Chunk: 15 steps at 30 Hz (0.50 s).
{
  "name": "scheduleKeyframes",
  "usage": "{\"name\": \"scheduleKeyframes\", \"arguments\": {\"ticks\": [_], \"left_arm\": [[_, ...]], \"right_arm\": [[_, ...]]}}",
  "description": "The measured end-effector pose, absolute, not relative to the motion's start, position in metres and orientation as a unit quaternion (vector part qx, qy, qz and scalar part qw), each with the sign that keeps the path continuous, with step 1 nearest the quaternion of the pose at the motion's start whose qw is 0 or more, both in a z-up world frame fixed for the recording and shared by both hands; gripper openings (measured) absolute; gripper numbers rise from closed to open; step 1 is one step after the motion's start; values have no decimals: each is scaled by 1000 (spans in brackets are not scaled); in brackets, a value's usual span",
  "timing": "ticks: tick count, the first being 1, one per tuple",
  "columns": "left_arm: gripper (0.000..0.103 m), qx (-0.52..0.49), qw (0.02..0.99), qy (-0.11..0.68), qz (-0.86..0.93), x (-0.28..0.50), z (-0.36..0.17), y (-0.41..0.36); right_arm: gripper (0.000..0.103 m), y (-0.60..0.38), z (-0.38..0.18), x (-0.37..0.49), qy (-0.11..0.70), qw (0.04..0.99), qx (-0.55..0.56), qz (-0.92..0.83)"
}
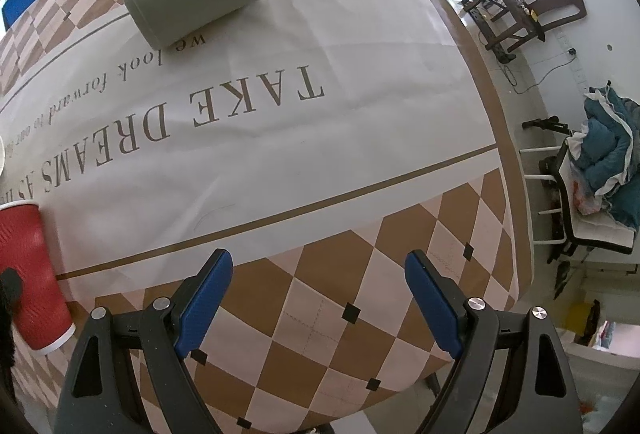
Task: Flip cup upright
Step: 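Grasp the red cup with the right tool while the left tool opens and releases it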
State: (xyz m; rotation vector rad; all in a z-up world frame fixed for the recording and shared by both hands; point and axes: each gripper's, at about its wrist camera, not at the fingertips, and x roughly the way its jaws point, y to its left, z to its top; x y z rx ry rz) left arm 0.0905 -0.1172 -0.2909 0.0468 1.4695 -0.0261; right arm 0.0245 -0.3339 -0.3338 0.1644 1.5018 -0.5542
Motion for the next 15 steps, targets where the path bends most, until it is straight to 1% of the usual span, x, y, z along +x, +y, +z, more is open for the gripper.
{"name": "scheduleKeyframes", "arguments": {"ticks": [5, 9, 10, 15], "left_arm": [[94, 44, 779, 625, 3, 82, -253, -103], [95, 67, 809, 584, 23, 82, -228, -73], [103, 68, 811, 581, 24, 80, -226, -65], [103, 69, 807, 585, 52, 75, -228, -22]], "right_arm": [[89, -331, -324, 21, 675, 697, 88, -224], [90, -312, -313, 26, 682, 705, 100, -168], [90, -306, -310, 28, 683, 707, 100, -156], [90, -256, -290, 46, 684, 717, 99, -88]]}}
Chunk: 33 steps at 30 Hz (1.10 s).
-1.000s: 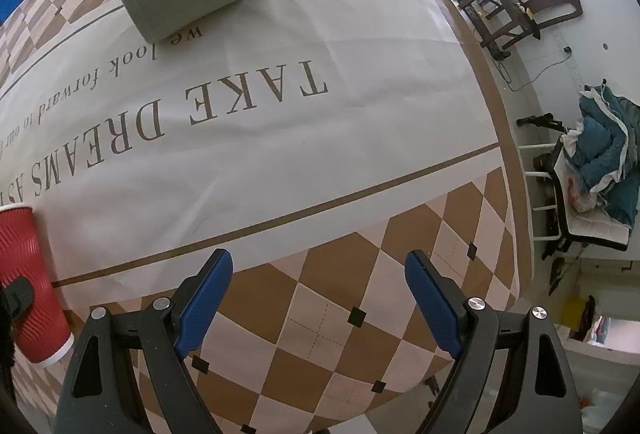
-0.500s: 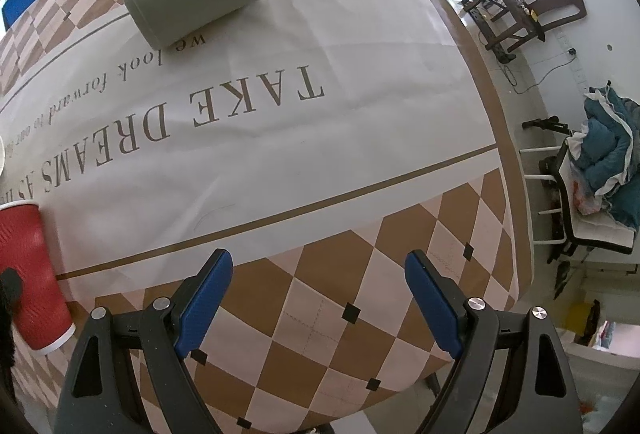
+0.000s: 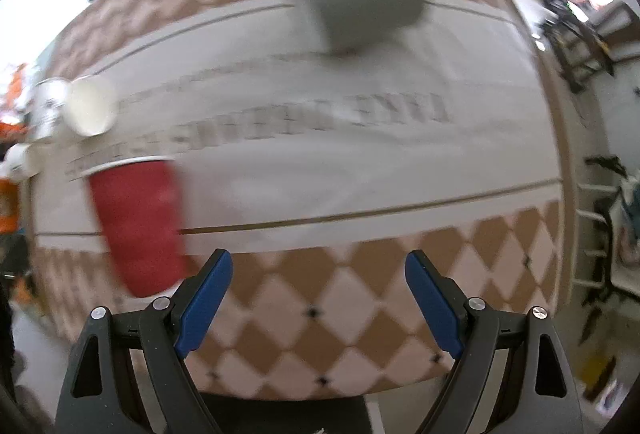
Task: Flip cup upright
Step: 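Grasp the red cup with the right tool while the left tool opens and releases it, then turn the red cup rim-up with the right tool, set it on the cloth, open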
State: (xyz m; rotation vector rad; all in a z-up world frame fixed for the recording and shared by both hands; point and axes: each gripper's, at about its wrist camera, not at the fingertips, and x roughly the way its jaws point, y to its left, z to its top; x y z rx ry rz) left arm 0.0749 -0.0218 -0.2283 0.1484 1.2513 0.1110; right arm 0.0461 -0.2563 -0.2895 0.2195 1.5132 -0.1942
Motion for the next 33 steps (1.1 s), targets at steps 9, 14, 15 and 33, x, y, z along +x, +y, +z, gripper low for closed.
{"name": "scheduleKeyframes", "arguments": {"ticks": [9, 14, 15, 33], "left_arm": [[103, 58, 767, 634, 78, 75, -275, 36], [103, 42, 752, 654, 77, 77, -296, 50], [103, 41, 749, 657, 75, 78, -300, 51], [103, 42, 726, 682, 76, 85, -315, 42]], "right_arm": [[89, -169, -284, 95, 700, 709, 81, -23], [89, -142, -306, 114, 725, 686, 59, -18], [88, -143, -310, 117, 730, 681, 56, -17], [74, -135, -331, 115, 723, 687, 75, -22]]}}
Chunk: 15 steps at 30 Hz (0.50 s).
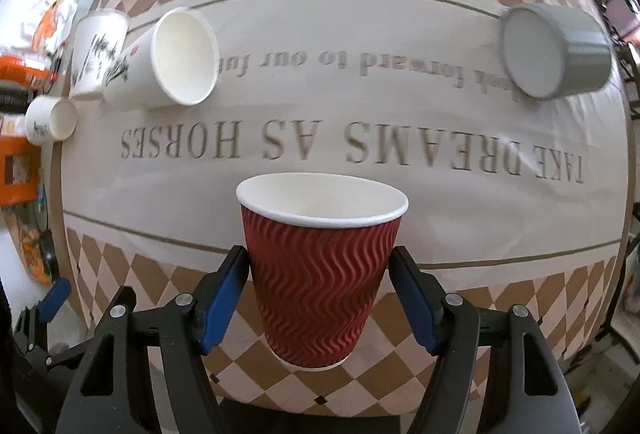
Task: Flip cup upright
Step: 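Turn the red cup rim-up with the right tool, set it on the cloth, open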
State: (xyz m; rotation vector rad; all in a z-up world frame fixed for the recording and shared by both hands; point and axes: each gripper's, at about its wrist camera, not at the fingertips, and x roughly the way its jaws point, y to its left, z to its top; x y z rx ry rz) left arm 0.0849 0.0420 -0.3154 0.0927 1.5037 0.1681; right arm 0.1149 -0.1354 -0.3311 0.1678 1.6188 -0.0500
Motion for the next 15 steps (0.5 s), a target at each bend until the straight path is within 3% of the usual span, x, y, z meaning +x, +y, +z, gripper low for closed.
{"name": "scheduleKeyframes", "arguments": {"ticks": [7, 15], "left_arm": [[103, 39, 718, 692, 58, 89, -324, 23], [103, 42, 719, 692, 48, 109, -335, -8]], "right_arm": [[73, -172, -313, 108, 662, 737, 121, -59], [73, -193, -276, 118, 525, 838, 119, -93]]}}
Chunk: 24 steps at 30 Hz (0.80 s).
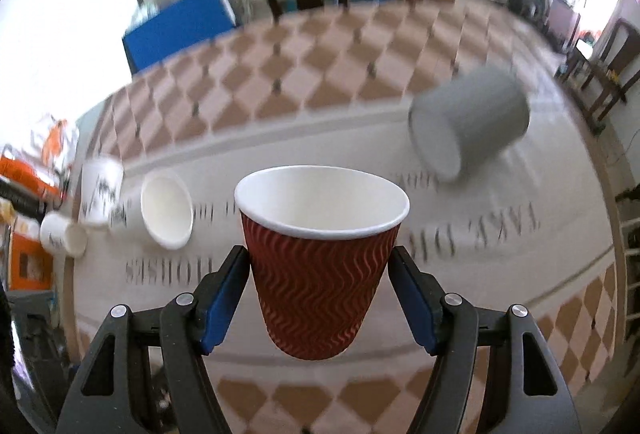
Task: Flip cup upright
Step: 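Turn the red cup rim-up with the right tool, set it on the cloth, open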
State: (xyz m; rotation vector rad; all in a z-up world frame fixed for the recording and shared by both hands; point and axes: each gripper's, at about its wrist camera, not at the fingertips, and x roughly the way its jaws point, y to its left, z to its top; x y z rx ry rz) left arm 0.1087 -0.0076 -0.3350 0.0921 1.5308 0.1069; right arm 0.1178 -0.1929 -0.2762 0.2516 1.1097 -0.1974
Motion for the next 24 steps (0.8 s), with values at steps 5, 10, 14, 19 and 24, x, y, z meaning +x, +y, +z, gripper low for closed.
{"name": "scheduleKeyframes", "arguments": {"ticks": [5, 10, 14, 19, 24], "left_arm": [[103, 49, 723, 688, 42, 118, -346, -18], [103, 52, 725, 685, 37, 113, -348, -17], [103, 52, 728, 683, 35, 100, -349, -3], [103, 54, 732, 678, 27, 92, -341, 5], [103, 58, 740, 670, 23, 82, -326, 12]], "right_arm": [[73, -188, -284, 113, 470, 872, 85, -103], [74, -169, -290, 92, 442, 890, 52, -96], [76, -164, -292, 78, 445, 889, 49, -94], [77, -157, -302, 64, 478, 873, 45, -84], [88, -154, -301, 46, 490, 866, 48, -85]]}}
